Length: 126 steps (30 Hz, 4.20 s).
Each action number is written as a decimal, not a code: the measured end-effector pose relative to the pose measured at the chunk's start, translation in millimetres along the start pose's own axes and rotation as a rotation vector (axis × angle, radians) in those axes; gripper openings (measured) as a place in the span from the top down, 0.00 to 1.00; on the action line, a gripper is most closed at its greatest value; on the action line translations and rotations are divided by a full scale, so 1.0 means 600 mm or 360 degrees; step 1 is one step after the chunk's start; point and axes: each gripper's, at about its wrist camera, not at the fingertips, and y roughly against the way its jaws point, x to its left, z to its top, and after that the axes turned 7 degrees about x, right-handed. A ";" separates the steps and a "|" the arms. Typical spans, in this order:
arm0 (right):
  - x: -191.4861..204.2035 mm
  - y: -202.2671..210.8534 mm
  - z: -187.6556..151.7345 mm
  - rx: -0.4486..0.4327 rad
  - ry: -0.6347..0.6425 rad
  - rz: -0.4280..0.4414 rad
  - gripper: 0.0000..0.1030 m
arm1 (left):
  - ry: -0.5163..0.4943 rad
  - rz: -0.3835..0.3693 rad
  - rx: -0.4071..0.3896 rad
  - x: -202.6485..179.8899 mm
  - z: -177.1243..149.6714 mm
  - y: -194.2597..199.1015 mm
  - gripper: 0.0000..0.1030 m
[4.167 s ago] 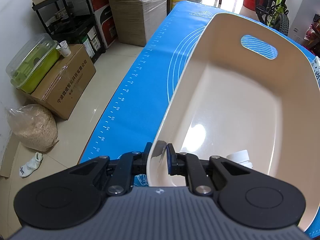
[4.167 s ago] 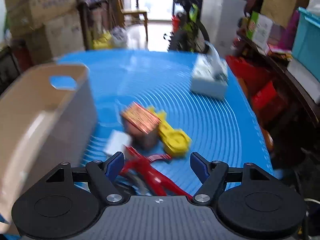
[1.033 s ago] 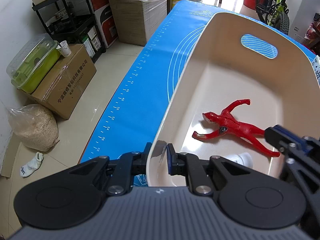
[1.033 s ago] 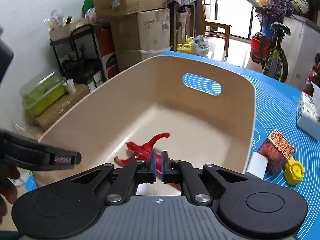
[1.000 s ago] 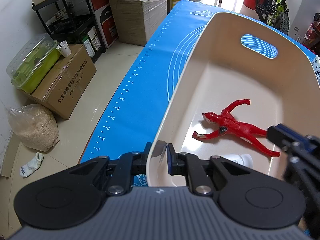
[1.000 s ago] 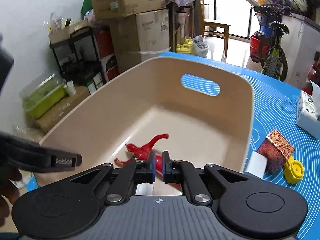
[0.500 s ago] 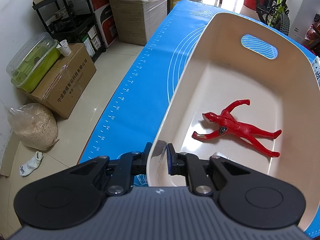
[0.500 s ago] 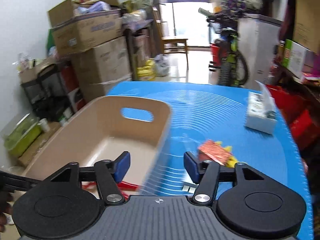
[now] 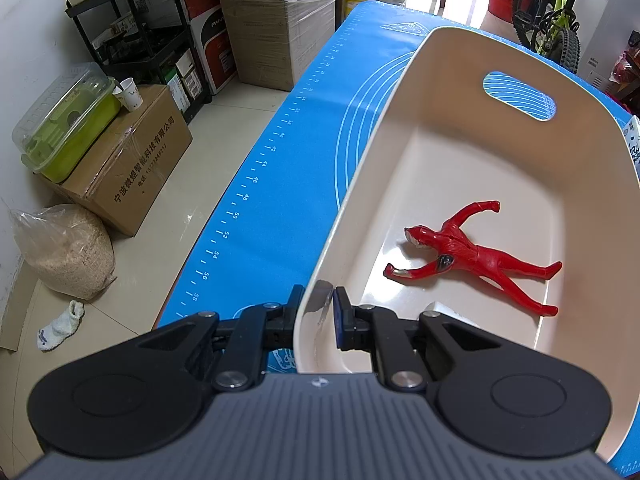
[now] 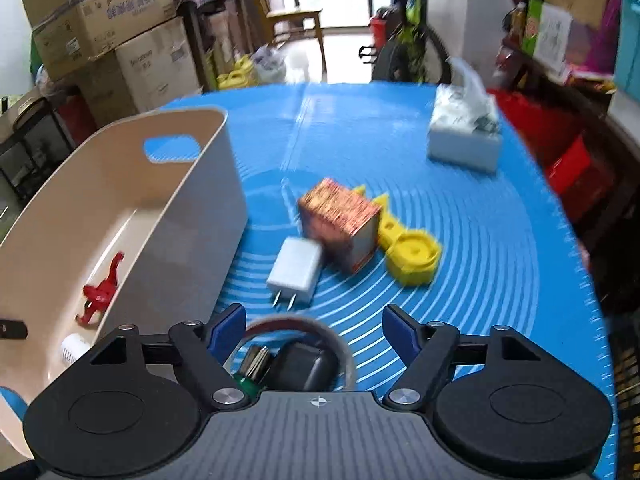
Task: Organize rigid objects
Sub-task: 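Grasp the roll of tape with the right tool, then drop the tape roll into the bin beside the red figure, then grasp the black earbud case with the right tool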
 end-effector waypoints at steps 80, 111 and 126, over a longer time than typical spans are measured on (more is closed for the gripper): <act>0.282 0.017 -0.014 -0.0136 0.0576 0.0136 0.14 | -0.0008 -0.0017 -0.0005 0.001 0.001 -0.002 0.85; 0.042 0.072 0.012 -0.0241 0.0101 -0.0106 0.09 | -0.0004 -0.0023 -0.0004 0.002 0.000 -0.001 0.85; 0.010 -0.067 -0.019 0.0209 -0.0001 -0.0137 0.20 | 0.0002 -0.0027 -0.0001 0.004 -0.001 0.000 0.84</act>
